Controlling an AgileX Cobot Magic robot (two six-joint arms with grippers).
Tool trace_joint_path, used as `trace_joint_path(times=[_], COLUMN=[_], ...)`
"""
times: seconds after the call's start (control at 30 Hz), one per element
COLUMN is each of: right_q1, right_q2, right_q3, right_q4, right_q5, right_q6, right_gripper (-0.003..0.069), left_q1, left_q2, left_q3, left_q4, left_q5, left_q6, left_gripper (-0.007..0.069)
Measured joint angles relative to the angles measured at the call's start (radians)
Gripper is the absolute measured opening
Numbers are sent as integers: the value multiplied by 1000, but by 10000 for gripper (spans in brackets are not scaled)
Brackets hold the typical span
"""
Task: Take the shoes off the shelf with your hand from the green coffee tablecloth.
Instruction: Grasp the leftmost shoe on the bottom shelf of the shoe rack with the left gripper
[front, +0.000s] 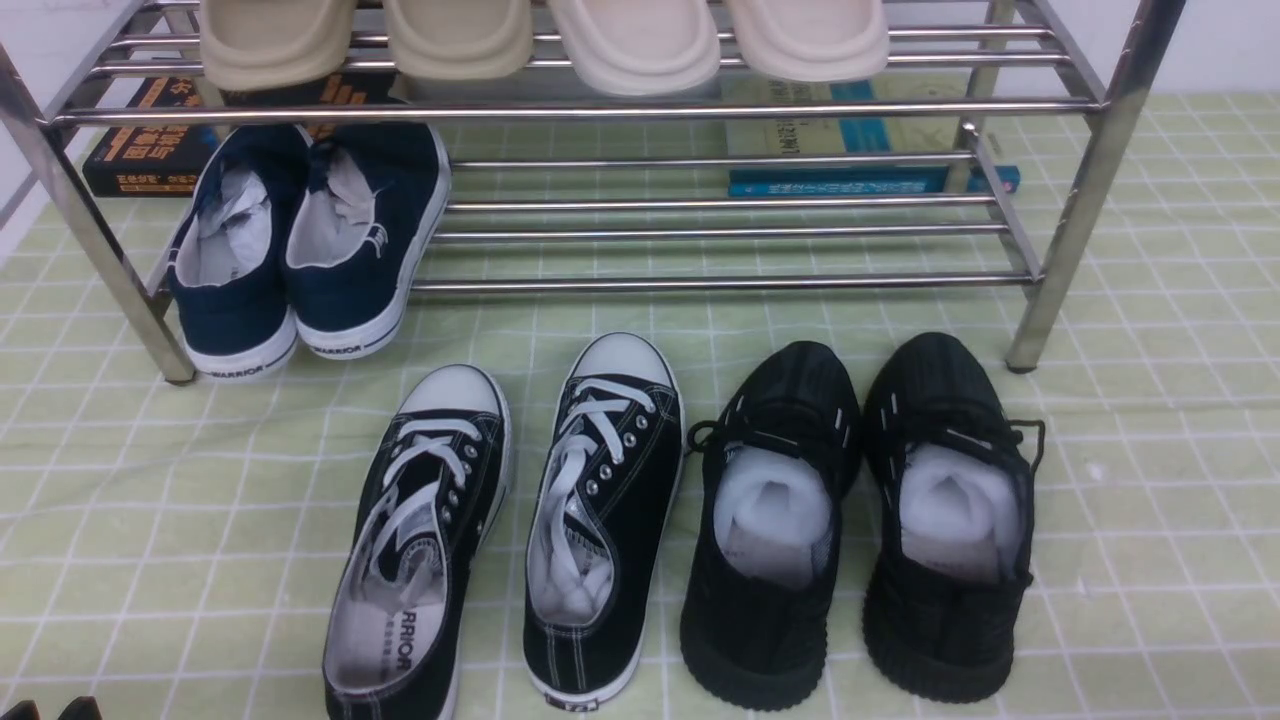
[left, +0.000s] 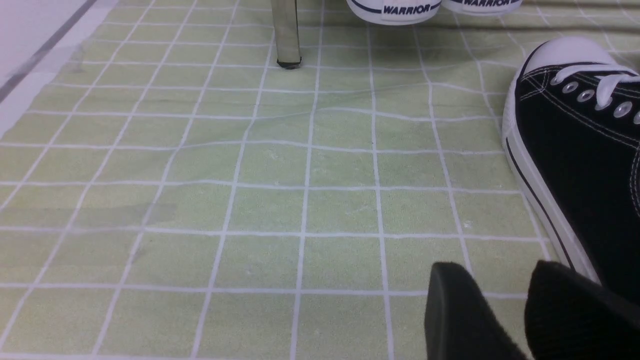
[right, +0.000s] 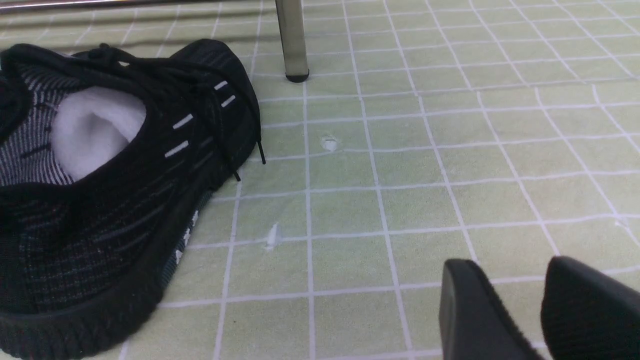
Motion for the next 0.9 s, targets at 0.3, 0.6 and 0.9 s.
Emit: trace_joint_path(times=[0.3, 0.6, 0.9], right_q1=[0, 0, 0], right_q2=[0, 0, 0], right_q3=[0, 0, 0], right_q4=[0, 0, 0], right_q5=[0, 0, 0], right_q6=[0, 0, 0], right_gripper=[239, 239, 239], left_q1=[0, 0, 0], left_q2=[0, 0, 0], left_q3=[0, 4, 4], left_q4=[-33, -591, -689], left_q5=[0, 4, -91], left_q6=[-40, -585, -720], left_gripper=[242, 242, 242])
